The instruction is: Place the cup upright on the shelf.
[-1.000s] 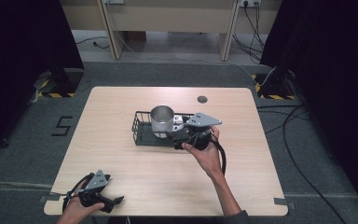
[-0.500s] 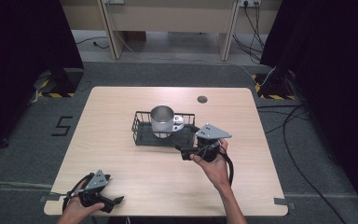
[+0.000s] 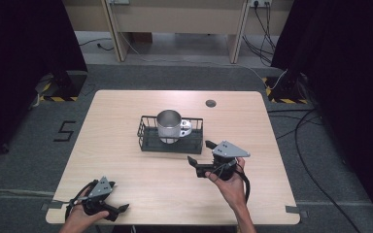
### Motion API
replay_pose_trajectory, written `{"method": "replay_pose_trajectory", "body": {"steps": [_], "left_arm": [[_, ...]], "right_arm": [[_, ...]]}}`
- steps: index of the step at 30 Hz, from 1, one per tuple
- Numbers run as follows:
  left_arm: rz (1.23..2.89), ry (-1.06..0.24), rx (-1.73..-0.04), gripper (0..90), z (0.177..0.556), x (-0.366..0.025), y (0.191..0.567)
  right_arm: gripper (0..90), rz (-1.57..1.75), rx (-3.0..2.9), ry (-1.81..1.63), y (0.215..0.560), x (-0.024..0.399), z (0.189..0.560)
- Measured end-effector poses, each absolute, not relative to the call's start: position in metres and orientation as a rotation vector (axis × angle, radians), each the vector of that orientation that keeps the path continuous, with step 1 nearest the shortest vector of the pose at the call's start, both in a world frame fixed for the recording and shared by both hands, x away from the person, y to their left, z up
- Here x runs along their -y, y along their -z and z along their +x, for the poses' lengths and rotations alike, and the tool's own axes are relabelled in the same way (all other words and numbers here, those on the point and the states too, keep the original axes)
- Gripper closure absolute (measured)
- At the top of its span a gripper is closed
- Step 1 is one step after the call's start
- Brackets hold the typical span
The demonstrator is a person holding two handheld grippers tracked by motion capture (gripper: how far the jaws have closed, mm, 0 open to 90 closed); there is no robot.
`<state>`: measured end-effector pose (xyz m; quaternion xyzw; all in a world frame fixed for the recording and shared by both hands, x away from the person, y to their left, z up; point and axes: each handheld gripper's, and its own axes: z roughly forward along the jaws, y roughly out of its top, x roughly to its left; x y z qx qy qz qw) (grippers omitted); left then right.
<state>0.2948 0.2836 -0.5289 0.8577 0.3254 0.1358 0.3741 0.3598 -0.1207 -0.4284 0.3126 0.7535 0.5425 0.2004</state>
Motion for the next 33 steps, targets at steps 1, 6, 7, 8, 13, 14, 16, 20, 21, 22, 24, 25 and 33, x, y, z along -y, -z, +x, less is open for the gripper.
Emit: {"method": "replay_pose_trajectory", "body": {"steps": [1,6,7,8,13,14,16,20,21,22,24,25,33], "left_arm": [[2.196,-0.348,-0.833,0.0,0.295,-0.284,0.529],[2.196,-0.348,-0.834,0.0,0.295,-0.284,0.529],[2.196,-0.348,-0.834,0.0,0.295,-0.284,0.529],[2.196,-0.348,-0.834,0.0,0.295,-0.284,0.529],[2.196,-0.348,-0.834,0.0,0.295,-0.284,0.529],[2.196,-0.348,-0.834,0.0,0.295,-0.284,0.529],[2.196,-0.348,-0.834,0.0,0.295,-0.284,0.529],[2.196,-0.348,-0.834,0.0,0.295,-0.284,0.529],[2.196,-0.348,-0.834,0.0,0.295,-0.284,0.529],[2.196,-0.348,-0.834,0.0,0.295,-0.284,0.529],[2.196,-0.348,-0.834,0.0,0.295,-0.284,0.529],[2.196,-0.348,-0.834,0.0,0.295,-0.284,0.529],[2.196,-0.348,-0.835,0.0,0.295,-0.284,0.529]], "right_arm": [[15.4,0.877,-2.105,-1.514,0.429,0.121,0.359],[15.4,0.884,-2.101,-1.496,0.435,0.125,0.352],[15.4,0.885,-2.102,-1.493,0.437,0.126,0.35],[15.4,0.884,-2.101,-1.492,0.438,0.126,0.349],[15.4,0.893,-2.109,-1.473,0.443,0.129,0.344],[15.4,0.892,-2.109,-1.469,0.444,0.129,0.344],[15.4,0.895,-2.111,-1.466,0.446,0.131,0.342],[15.4,0.91,-2.117,-1.455,0.45,0.134,0.339],[15.4,0.913,-2.117,-1.451,0.451,0.135,0.338],[15.4,0.913,-2.119,-1.448,0.451,0.136,0.337],[15.4,0.917,-2.122,-1.449,0.454,0.137,0.335],[15.4,0.922,-2.125,-1.447,0.455,0.138,0.334],[15.4,0.933,-2.143,-1.431,0.464,0.144,0.325]]}}
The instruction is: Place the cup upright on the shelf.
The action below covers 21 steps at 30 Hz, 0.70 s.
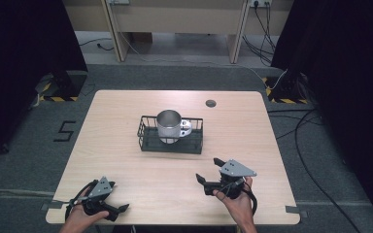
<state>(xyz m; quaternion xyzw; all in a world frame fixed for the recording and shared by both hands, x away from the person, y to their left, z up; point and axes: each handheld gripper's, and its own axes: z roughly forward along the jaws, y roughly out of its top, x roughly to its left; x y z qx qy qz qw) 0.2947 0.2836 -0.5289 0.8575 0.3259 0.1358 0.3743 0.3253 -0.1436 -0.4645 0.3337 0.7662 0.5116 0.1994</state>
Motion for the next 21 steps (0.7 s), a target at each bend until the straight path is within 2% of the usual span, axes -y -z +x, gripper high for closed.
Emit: {"method": "replay_pose_trajectory", "body": {"steps": [21], "left_arm": [[2.195,-0.348,-0.834,0.0,0.295,-0.284,0.529]], "right_arm": [[15.2,0.978,-2.207,-1.371,0.492,0.151,0.31]]}}
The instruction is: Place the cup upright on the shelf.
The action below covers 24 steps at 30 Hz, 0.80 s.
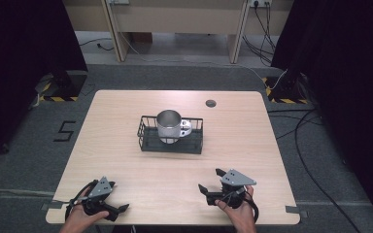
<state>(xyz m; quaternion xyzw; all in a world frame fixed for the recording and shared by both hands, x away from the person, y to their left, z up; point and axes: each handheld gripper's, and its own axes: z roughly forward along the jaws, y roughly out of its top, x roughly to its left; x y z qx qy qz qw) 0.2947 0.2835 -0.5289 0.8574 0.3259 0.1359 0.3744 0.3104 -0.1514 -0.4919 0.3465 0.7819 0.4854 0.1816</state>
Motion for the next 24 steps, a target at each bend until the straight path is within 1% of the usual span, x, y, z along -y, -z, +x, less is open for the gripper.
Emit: {"method": "replay_pose_trajectory", "body": {"steps": [24], "left_arm": [[2.195,-0.348,-0.834,0.0,0.295,-0.284,0.529]], "right_arm": [[15.3,1.035,-2.315,-1.181,0.516,0.156,0.295]]}}
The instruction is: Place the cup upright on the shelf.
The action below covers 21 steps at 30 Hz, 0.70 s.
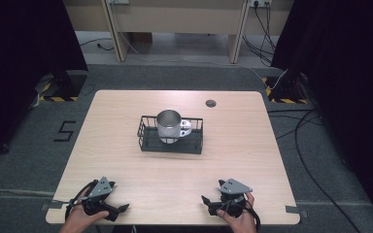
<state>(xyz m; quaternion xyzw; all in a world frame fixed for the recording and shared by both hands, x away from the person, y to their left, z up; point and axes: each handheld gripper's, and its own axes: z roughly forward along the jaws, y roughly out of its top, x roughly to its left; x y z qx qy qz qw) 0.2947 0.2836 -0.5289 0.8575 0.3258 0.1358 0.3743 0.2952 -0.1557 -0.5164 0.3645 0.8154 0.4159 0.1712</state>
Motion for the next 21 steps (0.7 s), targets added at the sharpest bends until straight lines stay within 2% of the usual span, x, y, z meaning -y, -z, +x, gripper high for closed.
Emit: {"method": "replay_pose_trajectory", "body": {"steps": [7,21], "left_arm": [[2.195,-0.348,-0.834,0.0,0.295,-0.284,0.529],[2.194,-0.348,-0.835,0.0,0.295,-0.283,0.529]], "right_arm": [[14.5,1.048,-2.352,-1.083,0.528,0.157,0.292],[12.6,1.05,-2.263,-1.16,0.537,0.16,0.282]]}}
